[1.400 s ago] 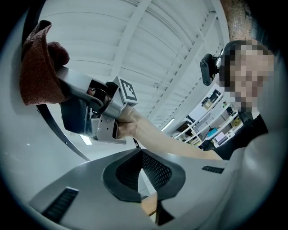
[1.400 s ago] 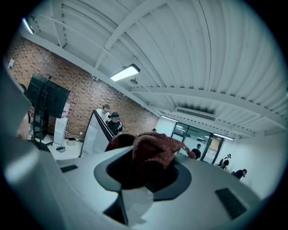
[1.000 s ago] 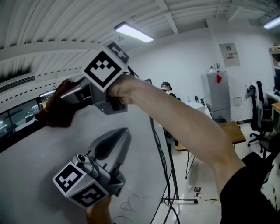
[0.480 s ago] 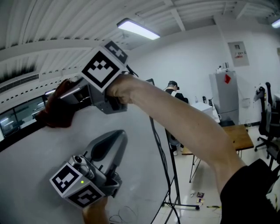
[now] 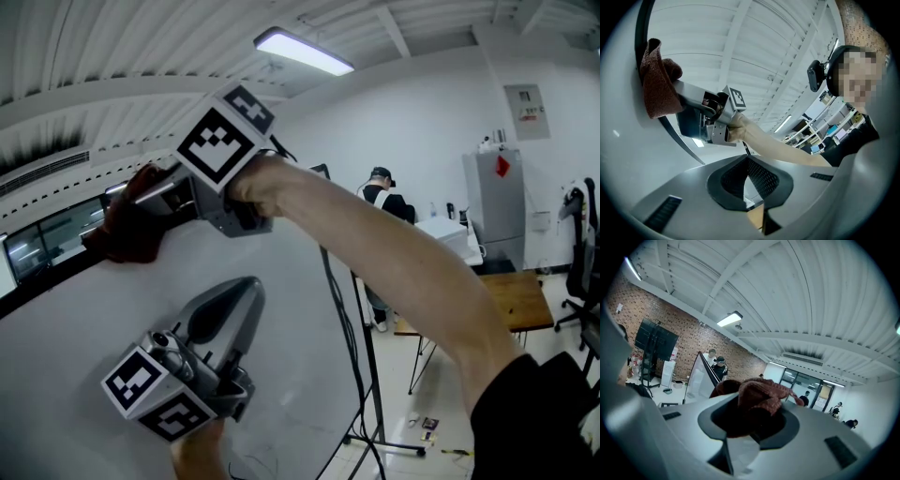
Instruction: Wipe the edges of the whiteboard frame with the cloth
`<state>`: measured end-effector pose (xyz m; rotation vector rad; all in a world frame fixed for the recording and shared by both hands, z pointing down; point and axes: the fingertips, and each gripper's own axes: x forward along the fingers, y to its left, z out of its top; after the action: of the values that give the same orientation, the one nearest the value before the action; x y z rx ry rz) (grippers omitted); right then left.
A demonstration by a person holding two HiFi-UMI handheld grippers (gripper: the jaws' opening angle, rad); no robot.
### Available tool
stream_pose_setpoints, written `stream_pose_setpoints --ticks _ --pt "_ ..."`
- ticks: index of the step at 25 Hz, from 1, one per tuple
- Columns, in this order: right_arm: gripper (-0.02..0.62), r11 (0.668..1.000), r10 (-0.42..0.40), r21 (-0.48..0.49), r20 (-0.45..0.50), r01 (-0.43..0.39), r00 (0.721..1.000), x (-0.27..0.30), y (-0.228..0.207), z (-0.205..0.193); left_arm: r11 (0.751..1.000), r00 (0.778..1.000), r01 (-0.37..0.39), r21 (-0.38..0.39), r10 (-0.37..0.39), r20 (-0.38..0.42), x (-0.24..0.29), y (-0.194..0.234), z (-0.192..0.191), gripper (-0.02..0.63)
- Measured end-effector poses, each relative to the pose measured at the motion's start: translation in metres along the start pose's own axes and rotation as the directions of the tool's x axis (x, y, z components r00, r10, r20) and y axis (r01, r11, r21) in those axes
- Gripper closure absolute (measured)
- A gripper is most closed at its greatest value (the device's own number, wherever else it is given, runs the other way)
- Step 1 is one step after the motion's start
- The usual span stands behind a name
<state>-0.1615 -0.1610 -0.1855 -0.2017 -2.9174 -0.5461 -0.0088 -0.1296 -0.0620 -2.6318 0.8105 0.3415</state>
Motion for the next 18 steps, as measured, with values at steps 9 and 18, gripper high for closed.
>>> stream_pose_setpoints --ticks 9,18 --pt "0.460 1.000 0.004 0.020 0.001 -0.004 1.000 0.006 -0.016 -0.003 0.999 0.999 -0.035 -0.013 0.035 0.023 0.007 0.007 -0.006 0.615" --pt "0.460 1.000 -0.021 0.012 -0.013 0.021 1.000 0.008 -0.027 -0.007 0.999 1.000 -0.002 -0.035 0.003 0.027 0.020 0.009 -0.019 0.615"
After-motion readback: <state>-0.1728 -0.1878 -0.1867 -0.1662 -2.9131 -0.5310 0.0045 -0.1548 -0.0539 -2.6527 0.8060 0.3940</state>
